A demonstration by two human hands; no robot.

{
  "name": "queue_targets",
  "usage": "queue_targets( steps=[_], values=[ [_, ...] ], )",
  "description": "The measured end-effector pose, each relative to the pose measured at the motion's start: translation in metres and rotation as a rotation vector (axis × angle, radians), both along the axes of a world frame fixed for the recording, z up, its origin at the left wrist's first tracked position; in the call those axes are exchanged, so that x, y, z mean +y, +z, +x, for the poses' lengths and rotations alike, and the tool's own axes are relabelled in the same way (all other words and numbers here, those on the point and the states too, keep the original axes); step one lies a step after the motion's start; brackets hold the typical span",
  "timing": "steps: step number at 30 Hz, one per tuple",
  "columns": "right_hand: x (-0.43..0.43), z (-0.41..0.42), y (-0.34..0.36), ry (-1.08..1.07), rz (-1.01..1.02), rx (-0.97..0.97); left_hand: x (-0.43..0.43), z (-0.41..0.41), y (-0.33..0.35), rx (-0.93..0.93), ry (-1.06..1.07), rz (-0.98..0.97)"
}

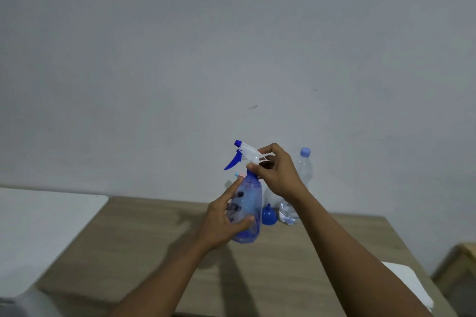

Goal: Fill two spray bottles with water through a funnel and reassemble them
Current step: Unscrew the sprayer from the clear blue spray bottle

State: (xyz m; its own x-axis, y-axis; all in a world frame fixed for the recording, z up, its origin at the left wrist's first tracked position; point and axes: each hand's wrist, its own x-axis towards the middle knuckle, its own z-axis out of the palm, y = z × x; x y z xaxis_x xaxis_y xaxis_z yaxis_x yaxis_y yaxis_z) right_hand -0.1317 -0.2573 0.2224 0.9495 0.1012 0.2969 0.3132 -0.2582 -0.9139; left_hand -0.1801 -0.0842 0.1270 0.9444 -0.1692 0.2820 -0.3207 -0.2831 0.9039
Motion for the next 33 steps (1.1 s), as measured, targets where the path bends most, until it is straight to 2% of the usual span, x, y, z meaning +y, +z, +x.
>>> queue_targets(
  steps=[15,23,28,33],
  values=[
    [-0.020,-0.011,0.002,0.017,0.040,-0.081,-0.025,-0.009,0.017,0.044,-0.077,-0.121],
    [-0.022,-0.010,0.004,0.067,0.082,-0.028,-0.023,-0.006,0.018,0.056,-0.081,-0.111],
    [-0.019,-0.009,0.010,0.013,0.025,-0.087,-0.022,-0.006,0.022,0.048,-0.080,-0.100],
    [-0.019,-0.011,0.010,0.060,0.046,-0.087,-0.019,-0.007,0.022,0.022,-0.072,-0.080]
  ],
)
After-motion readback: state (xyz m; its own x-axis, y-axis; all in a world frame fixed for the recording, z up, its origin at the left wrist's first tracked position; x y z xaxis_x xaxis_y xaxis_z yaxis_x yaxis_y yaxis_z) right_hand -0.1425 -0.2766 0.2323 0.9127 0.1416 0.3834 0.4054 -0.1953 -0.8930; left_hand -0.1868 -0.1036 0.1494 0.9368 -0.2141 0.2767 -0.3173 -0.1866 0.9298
